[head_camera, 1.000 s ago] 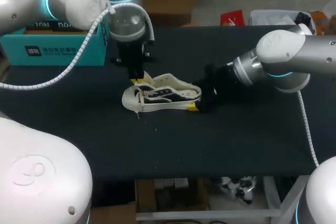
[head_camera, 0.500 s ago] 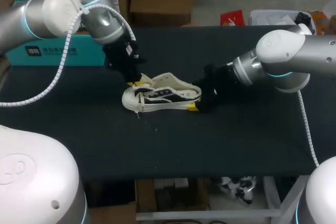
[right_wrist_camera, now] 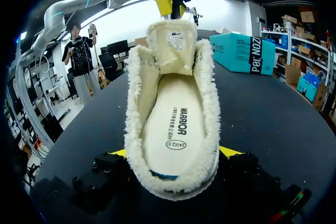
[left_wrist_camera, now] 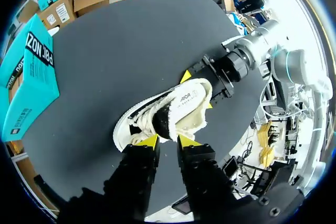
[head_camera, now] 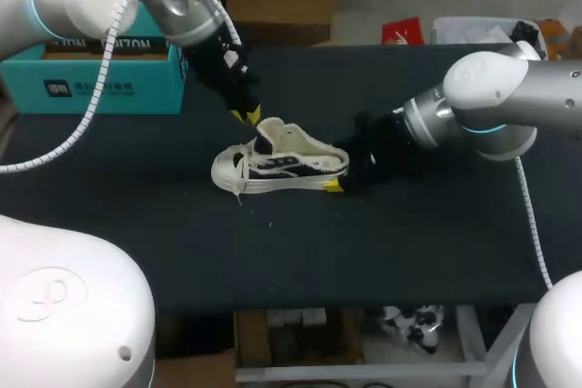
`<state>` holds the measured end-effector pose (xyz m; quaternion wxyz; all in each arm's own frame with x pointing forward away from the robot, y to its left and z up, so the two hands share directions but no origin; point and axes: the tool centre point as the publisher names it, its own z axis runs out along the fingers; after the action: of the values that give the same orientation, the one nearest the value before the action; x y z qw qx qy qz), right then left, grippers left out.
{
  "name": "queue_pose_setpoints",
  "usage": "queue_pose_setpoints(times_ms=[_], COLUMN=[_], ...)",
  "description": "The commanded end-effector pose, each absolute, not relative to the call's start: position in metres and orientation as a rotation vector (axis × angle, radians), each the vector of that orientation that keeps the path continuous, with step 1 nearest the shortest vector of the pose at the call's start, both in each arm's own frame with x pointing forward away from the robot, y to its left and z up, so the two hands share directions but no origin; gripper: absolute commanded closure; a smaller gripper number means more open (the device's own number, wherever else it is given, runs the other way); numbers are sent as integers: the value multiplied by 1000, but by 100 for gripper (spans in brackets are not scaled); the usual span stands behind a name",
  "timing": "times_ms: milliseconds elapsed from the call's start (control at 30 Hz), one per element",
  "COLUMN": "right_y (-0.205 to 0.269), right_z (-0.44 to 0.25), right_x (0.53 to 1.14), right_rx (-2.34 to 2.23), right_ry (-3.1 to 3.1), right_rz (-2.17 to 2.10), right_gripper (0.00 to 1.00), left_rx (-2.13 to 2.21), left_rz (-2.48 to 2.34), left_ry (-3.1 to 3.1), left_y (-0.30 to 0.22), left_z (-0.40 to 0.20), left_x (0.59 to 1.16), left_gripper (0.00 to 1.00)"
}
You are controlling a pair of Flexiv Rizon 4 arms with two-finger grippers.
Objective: Open the shoe tongue, take the insole out of the shoe, put the insole back into the shoe, and pack the shoe into the shoebox
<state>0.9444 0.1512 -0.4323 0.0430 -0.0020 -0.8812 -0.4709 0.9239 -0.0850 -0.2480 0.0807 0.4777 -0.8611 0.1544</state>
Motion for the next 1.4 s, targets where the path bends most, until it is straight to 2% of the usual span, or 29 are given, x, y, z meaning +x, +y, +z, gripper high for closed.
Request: queue_pose_setpoints(times_ms=[33,100,167,533,700,933,1400], right_y=[154,154,154,154,154,154,154], right_z=[-442,-442,-442,-442,-442,-442,-442], right_x=[946,946,946,946,946,946,946], right_rx=[-4,-4,-4,-4,-4,-4,-4], right_ry=[-2690,-2690,-2690,-2690,-2690,-2690,-2690], right_rz=[-1441,-1441,-1441,-1441,-1441,-1441,-1441], right_gripper=[100,100,100,100,100,100,100], left_rx=[856,427,195,195,53,-47,-79], left_rz=[438,392,268,268,269,183,186], left_ry=[-2885,-2936,-2927,-2927,-2986,-3037,-3003], left_y=[-91,-94,-100,-100,-122,-150,-151], left_z=[-222,-220,-219,-219,-228,-252,-311], left_x=[909,906,908,908,914,923,939], left_gripper=[100,100,100,100,100,100,100])
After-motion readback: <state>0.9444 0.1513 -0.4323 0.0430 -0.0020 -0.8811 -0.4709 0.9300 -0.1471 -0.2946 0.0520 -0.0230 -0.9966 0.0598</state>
